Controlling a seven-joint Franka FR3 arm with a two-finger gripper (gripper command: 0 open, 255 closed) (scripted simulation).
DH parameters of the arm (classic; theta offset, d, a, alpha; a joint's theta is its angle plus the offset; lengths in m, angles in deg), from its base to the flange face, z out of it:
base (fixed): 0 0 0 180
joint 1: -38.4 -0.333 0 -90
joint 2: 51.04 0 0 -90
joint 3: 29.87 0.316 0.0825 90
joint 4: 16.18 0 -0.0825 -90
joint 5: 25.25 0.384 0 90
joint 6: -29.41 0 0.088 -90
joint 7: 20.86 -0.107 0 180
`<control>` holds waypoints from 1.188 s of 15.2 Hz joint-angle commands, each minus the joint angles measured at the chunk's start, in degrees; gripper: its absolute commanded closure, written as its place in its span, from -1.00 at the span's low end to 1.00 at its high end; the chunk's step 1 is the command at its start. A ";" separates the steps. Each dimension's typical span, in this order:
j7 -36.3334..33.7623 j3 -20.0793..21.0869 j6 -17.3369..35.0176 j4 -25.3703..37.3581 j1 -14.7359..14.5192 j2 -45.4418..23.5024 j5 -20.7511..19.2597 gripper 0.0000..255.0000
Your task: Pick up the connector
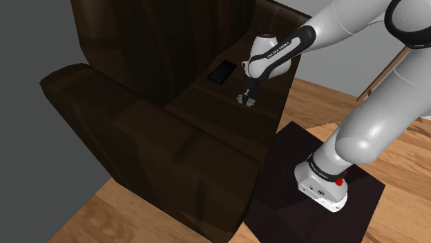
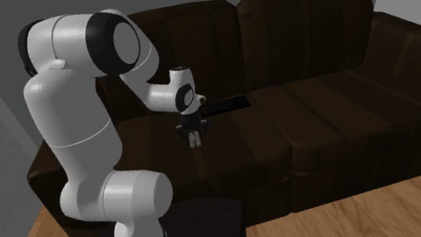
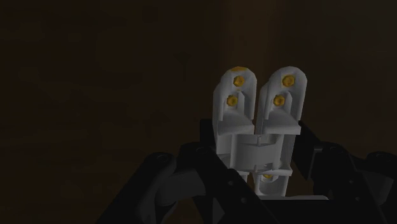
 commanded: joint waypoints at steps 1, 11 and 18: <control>0.01 0.00 0.07 -0.03 0.00 -0.03 0.01 1.00; -0.80 -0.02 -3.37 0.67 0.03 2.76 -0.96 1.00; -1.81 0.07 -9.27 2.25 0.18 7.16 -2.22 1.00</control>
